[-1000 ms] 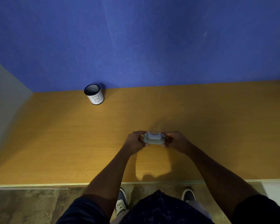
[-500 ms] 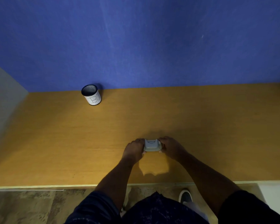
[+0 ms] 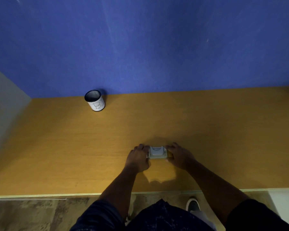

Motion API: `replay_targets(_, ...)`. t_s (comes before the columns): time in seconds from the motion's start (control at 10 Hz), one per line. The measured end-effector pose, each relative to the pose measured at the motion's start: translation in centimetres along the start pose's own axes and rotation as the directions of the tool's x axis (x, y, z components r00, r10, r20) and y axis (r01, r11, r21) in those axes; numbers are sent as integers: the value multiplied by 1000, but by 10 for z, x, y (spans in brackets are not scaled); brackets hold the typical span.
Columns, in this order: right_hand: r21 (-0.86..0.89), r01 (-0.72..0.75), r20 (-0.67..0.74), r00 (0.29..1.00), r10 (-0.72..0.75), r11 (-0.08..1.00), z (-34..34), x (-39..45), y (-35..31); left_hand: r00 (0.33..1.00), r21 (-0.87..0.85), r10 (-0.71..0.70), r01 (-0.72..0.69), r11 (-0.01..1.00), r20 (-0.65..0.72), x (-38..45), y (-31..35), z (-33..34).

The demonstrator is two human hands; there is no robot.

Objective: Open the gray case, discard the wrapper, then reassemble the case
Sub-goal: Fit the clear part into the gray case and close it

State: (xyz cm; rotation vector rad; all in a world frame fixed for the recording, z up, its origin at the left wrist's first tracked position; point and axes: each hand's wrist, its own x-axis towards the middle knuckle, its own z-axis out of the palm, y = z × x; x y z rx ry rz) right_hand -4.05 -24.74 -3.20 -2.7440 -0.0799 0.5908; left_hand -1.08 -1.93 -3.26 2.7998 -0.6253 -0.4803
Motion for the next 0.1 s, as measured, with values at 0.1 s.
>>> replay_targets(0.1, -47, 17, -143, 989, -24, 999, -5, -8, 7, 989, 28, 12, -7, 1000, -145, -13, -9, -7)
